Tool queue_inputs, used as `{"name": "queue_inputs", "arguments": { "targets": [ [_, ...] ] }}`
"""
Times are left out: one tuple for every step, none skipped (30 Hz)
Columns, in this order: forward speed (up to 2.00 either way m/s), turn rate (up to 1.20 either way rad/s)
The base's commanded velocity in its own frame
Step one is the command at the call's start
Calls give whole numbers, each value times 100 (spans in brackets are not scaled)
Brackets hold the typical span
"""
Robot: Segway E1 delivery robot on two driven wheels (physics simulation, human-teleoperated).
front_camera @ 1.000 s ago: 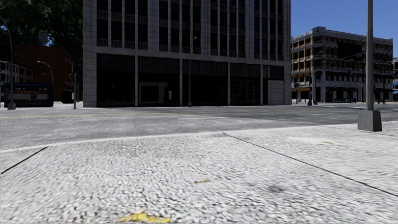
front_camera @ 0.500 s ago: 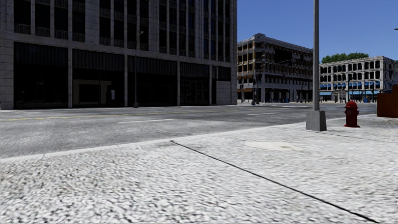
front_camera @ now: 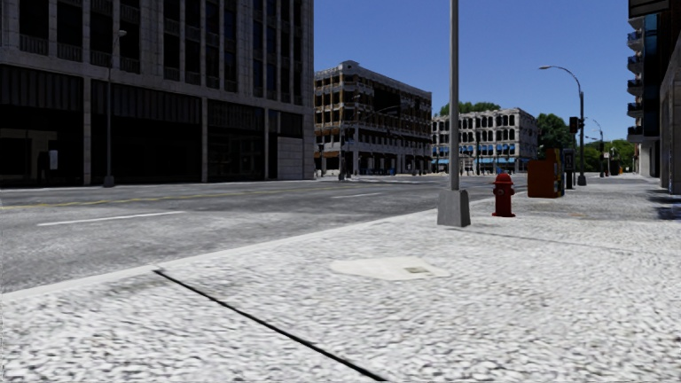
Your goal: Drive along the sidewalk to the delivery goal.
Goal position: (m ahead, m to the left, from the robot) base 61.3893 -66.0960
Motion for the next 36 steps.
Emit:
{"name": "queue_inputs", "arguments": {
  "targets": [
    [172, -66],
    [174, -66],
    [176, -66],
    [176, -66],
    [177, -66],
    [177, -66],
    [177, -66],
    [177, -66],
    [177, -66],
    [178, -66],
    [178, -66],
    [178, -66],
    [178, -66],
    [178, -66],
    [178, -66],
    [178, -66],
    [178, -66],
    [182, -66],
    [192, -66],
    [192, -66],
    [200, -66],
    [200, -66],
    [200, -66],
    [200, -66],
    [200, -66],
    [200, -66],
    [200, -66],
    [200, -66],
    [200, -66],
    [200, -66],
    [200, -66],
    [200, -66],
    [200, -66],
    [200, -66],
    [200, -66],
    [200, -66]
  ]
}}
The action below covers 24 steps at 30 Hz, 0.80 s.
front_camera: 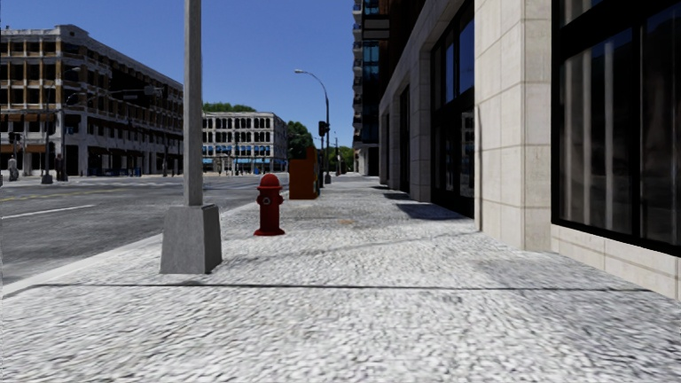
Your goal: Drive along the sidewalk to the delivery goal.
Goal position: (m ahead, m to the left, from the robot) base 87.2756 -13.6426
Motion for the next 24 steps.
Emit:
{"name": "queue_inputs", "arguments": {
  "targets": [
    [200, -66],
    [200, -66],
    [200, -66],
    [200, -66],
    [200, -66],
    [200, -56],
    [200, -5],
    [200, -5],
    [200, 0],
    [200, 0],
    [200, 0],
    [200, 0],
    [200, 0],
    [200, 0],
    [200, 0],
    [200, 0],
    [200, 0],
    [200, 0],
    [200, 0],
    [200, 0],
    [200, 0],
    [200, 0],
    [200, 0],
    [200, 0]
  ]
}}
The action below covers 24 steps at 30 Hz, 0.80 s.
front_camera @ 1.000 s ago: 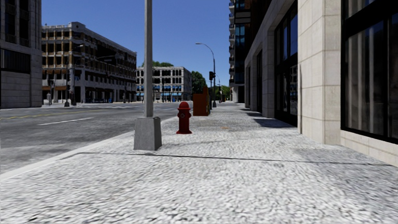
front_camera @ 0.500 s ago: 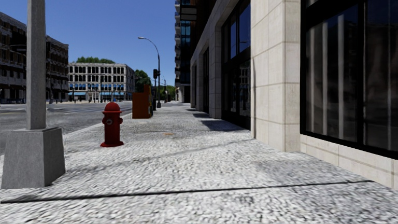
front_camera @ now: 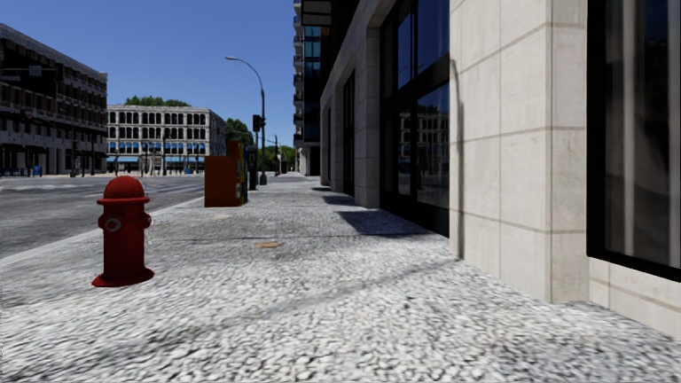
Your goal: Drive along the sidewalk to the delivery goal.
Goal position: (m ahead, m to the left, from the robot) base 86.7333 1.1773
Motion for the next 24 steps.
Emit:
{"name": "queue_inputs", "arguments": {
  "targets": [
    [200, 15],
    [200, 27],
    [200, 32],
    [200, 32],
    [200, 33],
    [200, 33],
    [200, 33],
    [200, 33],
    [200, 28],
    [200, 26],
    [200, 18],
    [200, 18],
    [200, 15],
    [200, 12],
    [200, 12],
    [200, 12],
    [200, 11],
    [200, 11],
    [200, 10],
    [200, 10],
    [200, 10],
    [200, 10],
    [200, 21],
    [200, 32]
  ]
}}
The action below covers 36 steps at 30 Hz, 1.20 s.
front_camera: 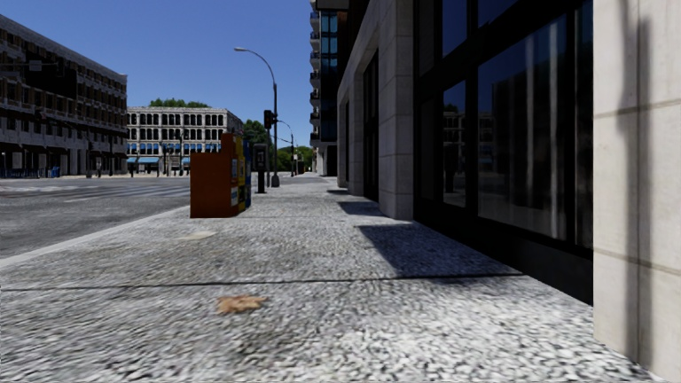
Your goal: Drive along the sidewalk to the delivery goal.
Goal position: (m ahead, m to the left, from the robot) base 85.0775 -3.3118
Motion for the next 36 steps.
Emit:
{"name": "queue_inputs", "arguments": {
  "targets": [
    [200, 32],
    [200, 34],
    [200, 35],
    [200, 35],
    [200, 35],
    [200, 35],
    [200, 35],
    [200, 35],
    [200, 35],
    [200, 35],
    [200, 27],
    [200, 21],
    [200, 21],
    [200, 13],
    [200, 0],
    [200, 0],
    [200, 0],
    [200, 0],
    [200, 0],
    [200, 0],
    [200, 0],
    [200, 0],
    [200, 0],
    [200, 0],
    [200, 0],
    [200, 0],
    [200, 0],
    [200, 0],
    [200, 0],
    [200, 0],
    [200, 0],
    [200, 0],
    [200, 0],
    [200, 0],
    [200, 0],
    [200, 0]
  ]
}}
